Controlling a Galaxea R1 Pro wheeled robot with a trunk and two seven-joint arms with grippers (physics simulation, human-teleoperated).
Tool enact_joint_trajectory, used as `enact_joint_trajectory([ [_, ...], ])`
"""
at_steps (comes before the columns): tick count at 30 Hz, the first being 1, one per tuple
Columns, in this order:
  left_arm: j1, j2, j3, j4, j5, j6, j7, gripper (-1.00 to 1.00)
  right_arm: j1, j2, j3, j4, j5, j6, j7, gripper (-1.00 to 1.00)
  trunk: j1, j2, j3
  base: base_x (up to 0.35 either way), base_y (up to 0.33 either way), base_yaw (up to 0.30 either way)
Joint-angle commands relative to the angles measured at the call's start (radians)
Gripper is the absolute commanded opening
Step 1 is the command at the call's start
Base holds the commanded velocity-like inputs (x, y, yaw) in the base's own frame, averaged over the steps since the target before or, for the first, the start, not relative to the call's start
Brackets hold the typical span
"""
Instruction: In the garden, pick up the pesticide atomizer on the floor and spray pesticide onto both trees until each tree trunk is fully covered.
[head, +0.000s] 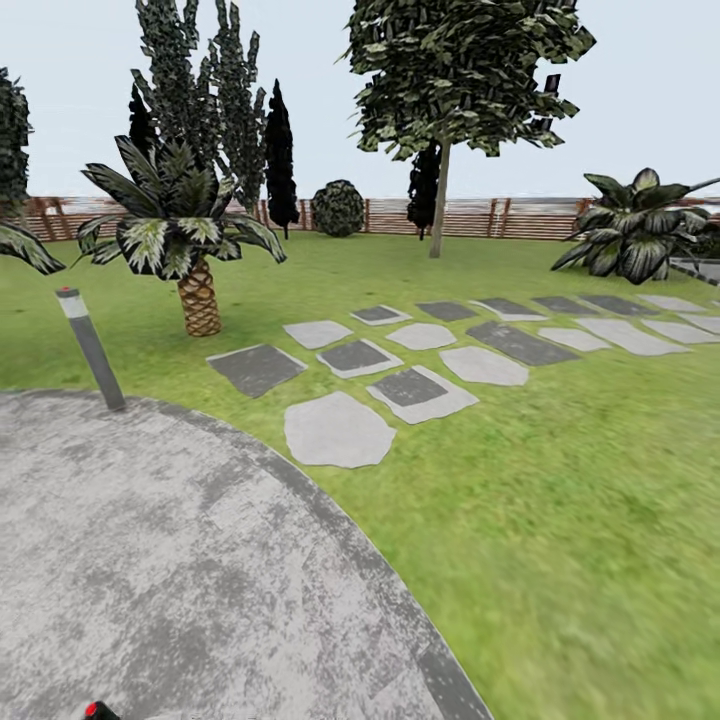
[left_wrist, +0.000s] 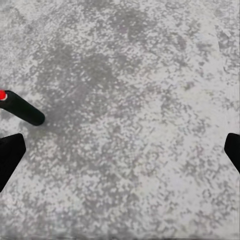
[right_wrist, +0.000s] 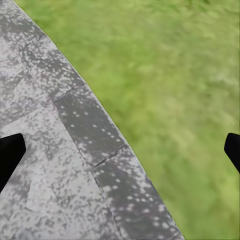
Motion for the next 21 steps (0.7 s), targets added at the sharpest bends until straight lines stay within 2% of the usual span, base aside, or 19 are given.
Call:
enact_joint_trajectory([
  [1,-0.001,0.0,0.001,0.001,0.0,-0.003,0.002,1.0,0.0,0.0,-0.001,0.0,0.0,-0.003,0.0,1.0,0.0,0.0,-0.002,0.0,0.0,0.249],
  [6,-0.001,0.0,0.0,0.001,-0.001,-0.003,0.005,1.0,0.0,0.0,0.0,0.0,0.0,-0.003,0.0,1.0,0.0,0.0,-0.005,0.023,-0.029,0.249],
  [13,-0.001,0.0,0.0,0.001,-0.002,-0.003,0.005,1.0,0.0,0.0,-0.001,0.0,0.0,-0.003,0.0,1.0,0.0,0.0,-0.01,0.125,-0.239,0.238],
  [21,-0.001,0.0,0.0,0.001,-0.002,-0.003,0.005,1.0,0.0,-0.004,-0.004,0.003,0.002,-0.004,0.0,1.0,0.0,0.0,-0.01,0.064,-0.265,0.029],
])
